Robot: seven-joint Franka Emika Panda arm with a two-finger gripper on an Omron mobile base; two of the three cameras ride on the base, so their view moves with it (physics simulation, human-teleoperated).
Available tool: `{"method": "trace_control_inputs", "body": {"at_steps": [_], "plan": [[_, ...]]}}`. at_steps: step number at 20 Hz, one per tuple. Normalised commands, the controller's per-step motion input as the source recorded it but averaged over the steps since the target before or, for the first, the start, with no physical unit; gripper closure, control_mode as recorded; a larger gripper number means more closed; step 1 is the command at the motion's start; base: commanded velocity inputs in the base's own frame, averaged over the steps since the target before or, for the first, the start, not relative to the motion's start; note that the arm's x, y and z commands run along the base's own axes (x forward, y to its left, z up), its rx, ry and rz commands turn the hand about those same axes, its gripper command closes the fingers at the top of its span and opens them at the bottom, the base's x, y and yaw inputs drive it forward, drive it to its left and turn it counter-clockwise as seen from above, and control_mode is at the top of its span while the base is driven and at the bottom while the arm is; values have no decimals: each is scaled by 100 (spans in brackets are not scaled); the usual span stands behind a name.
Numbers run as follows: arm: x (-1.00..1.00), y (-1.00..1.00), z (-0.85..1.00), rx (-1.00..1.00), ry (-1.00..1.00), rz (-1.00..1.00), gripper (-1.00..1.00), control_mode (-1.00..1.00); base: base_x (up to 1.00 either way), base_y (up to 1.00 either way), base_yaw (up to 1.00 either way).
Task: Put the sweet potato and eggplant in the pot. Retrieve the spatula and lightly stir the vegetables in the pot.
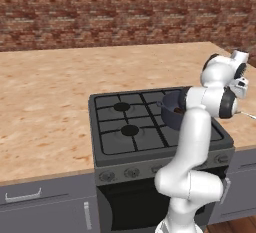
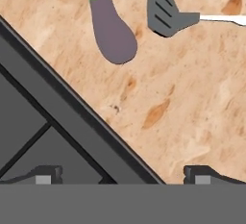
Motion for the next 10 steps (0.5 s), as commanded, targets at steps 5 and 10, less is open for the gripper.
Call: {"method": "trace_control_inputs", "body": {"at_steps": [5, 10], "plan": [[18, -12, -18, 0, 0, 0, -100, -100, 0, 0, 0], [13, -23, -12, 0, 0, 0, -100, -100, 0, 0, 0]]}}
